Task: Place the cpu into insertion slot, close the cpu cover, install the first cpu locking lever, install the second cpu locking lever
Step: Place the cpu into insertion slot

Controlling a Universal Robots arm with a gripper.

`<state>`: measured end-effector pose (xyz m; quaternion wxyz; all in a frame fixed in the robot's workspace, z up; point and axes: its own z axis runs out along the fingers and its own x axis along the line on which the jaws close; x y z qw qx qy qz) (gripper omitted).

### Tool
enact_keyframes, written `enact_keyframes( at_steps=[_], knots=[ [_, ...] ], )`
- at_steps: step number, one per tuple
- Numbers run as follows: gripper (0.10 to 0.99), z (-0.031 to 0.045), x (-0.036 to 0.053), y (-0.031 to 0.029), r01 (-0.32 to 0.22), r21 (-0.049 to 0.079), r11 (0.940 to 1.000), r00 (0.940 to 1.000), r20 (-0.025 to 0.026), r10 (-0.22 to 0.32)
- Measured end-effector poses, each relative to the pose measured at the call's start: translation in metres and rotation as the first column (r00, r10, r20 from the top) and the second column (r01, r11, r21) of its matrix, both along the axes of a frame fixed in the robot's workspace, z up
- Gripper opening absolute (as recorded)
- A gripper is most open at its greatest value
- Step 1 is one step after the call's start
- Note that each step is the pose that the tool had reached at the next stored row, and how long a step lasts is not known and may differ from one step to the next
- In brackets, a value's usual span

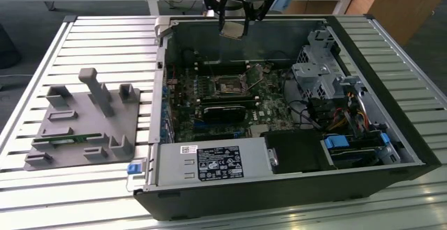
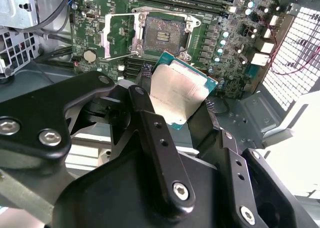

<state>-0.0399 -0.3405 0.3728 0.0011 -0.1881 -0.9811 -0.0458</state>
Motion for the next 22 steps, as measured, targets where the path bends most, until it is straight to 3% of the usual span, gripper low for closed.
enact_keyframes(
  at_steps=[22],
  knots=[
    [0.541, 0.0, 0.0, 0.0, 0.06, 0.0, 0.9982, 0.9982, 0.0, -0.06]
  ],
)
